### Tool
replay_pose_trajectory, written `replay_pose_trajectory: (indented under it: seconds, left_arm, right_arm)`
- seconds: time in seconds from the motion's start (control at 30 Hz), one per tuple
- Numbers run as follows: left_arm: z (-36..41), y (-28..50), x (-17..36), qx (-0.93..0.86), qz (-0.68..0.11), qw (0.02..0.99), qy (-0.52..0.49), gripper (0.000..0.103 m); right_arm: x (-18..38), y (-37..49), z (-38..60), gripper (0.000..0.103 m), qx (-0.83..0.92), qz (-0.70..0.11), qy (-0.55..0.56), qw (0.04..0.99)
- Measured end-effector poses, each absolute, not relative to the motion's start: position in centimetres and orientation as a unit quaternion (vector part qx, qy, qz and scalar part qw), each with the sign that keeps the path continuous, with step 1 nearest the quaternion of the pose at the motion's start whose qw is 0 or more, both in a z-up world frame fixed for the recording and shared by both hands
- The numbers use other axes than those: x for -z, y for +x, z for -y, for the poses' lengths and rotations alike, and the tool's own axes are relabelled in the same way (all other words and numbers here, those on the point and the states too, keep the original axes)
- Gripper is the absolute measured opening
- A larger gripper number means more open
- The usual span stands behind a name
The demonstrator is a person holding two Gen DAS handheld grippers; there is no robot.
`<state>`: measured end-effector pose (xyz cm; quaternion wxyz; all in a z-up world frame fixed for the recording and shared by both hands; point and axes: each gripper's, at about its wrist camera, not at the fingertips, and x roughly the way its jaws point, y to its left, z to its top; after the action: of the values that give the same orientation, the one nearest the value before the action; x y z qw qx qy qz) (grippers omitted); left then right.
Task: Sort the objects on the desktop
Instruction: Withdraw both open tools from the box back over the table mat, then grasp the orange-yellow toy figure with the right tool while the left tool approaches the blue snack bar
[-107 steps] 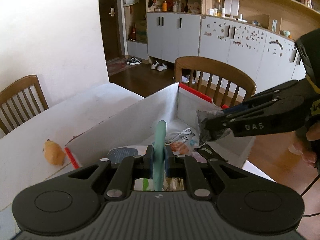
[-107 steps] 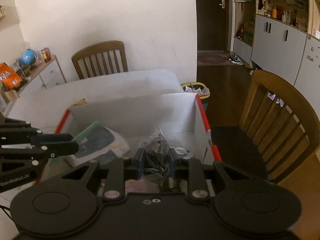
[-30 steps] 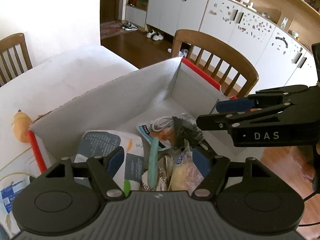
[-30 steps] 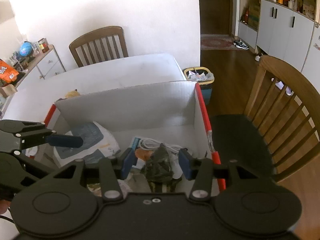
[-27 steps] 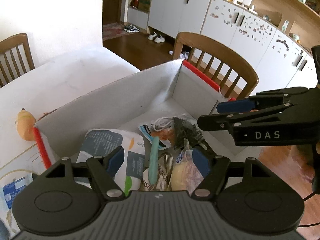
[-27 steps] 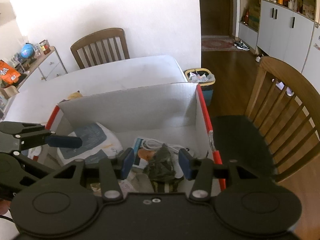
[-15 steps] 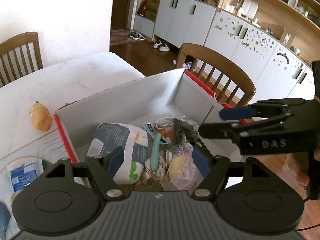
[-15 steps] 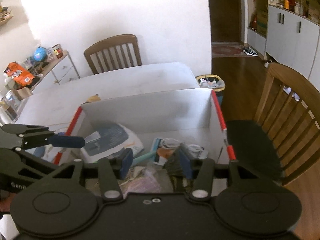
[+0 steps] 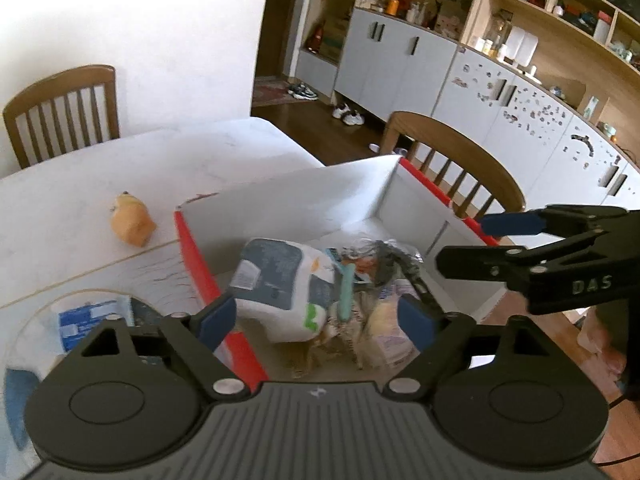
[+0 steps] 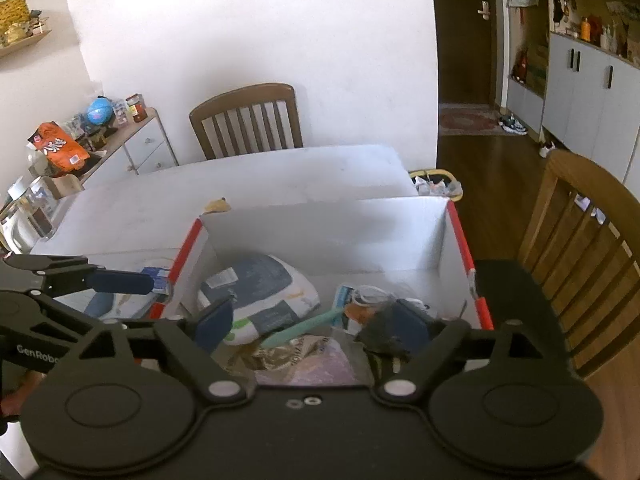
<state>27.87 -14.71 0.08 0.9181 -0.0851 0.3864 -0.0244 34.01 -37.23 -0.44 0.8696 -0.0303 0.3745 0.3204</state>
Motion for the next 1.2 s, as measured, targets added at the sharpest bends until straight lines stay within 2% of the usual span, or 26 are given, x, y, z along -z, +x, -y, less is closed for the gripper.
replay_pose_trajectory:
  seconds: [0.03,0.13,0.77,1.2]
  left_arm:
    - [14.5,27.7,-0.1,0.02,-0.384,0.92,-0.082,0.103]
    - [13.4,27.0,-0.3,0.005,-0.376,0.924,-0.072,0.103]
    - [3.9,24.2,0.4,0.003,-0.364,0.929,-0.059,0.103]
    - [-1.8,24.7,2.2,-0.013,-0.363,0.929,-0.073,0.103]
  right_arm:
    - [0.3,33.8,37.0,0.096,-0.319,-0.37,-0.031,0.872]
    - [-0.1,33.5,36.2,0.1,-0.317,-0.359,-0.03,0.878]
    - [-1.0,30.9,24.7,0.1,-0.319,-0.355,-0.036,0.878]
    - [0.3,32.7,17.1,0.1,-0.318,-0.369,-0.047,0.872]
